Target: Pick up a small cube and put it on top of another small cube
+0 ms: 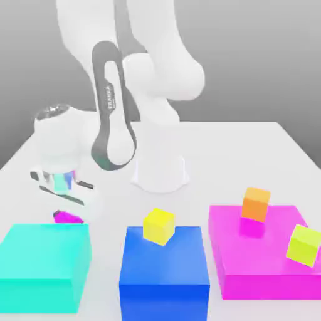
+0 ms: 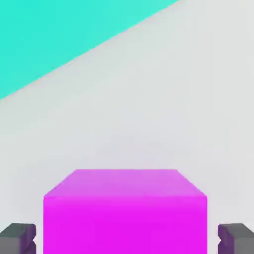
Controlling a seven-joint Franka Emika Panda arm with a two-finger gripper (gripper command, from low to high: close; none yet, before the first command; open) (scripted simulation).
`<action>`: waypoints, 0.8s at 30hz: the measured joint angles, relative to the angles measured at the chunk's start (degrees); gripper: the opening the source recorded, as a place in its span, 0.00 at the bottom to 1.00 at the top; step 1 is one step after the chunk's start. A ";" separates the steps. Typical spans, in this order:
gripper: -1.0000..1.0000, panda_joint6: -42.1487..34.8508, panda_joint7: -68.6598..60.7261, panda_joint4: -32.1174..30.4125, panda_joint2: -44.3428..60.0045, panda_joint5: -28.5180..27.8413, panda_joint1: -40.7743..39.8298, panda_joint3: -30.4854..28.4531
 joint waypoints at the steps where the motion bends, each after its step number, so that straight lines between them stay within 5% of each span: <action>1: 0.00 -0.02 0.05 0.00 0.00 -0.05 -0.01 0.00; 5: 0.00 -1.28 1.15 -0.30 -1.53 -1.42 1.06 -1.37; 12: 0.00 -12.55 11.44 -2.82 -15.46 -15.82 2.09 -6.56; 24: 0.00 -28.23 9.16 2.45 -25.83 -15.16 13.06 1.97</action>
